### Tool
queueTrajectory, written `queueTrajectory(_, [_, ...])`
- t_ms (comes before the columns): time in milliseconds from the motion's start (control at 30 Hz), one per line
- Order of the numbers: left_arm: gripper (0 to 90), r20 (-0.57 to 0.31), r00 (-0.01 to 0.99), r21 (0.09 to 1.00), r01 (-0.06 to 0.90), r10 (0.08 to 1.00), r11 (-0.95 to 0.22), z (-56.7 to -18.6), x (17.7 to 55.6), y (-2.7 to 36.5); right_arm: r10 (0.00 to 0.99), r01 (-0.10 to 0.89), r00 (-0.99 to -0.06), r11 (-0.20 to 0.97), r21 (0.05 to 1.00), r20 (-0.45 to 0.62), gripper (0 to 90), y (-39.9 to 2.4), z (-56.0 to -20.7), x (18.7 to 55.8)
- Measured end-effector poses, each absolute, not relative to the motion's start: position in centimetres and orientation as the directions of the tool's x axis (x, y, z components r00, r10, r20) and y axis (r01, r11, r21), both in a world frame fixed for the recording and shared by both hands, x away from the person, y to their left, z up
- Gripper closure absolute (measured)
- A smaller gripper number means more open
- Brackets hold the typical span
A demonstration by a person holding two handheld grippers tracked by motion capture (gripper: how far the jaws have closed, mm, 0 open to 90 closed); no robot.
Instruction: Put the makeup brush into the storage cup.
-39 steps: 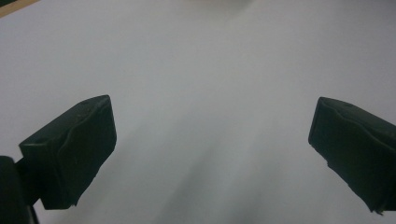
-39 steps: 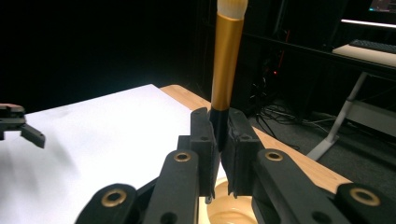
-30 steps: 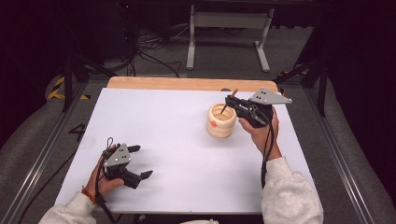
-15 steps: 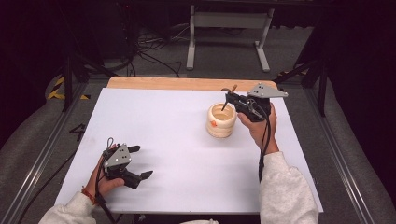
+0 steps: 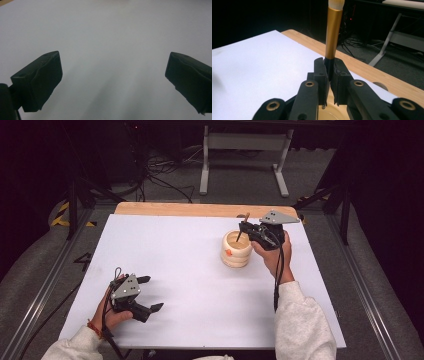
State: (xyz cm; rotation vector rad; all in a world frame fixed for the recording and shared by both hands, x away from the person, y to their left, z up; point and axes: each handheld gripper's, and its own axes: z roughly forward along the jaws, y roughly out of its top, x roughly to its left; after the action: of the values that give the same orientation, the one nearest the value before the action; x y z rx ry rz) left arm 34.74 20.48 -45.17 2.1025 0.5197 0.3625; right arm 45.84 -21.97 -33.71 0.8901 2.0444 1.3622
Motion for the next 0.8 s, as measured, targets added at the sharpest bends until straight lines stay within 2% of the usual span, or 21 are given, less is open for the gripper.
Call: queueTrajectory(800, [2.3, 0.056, 0.874, 0.837, 0.223, 0.482, -0.5, -45.2, 34.7, 20.4, 0.763, 0.298, -0.646, 0.292, 0.909, -0.033, 83.5, -22.2, -36.2, 46.4])
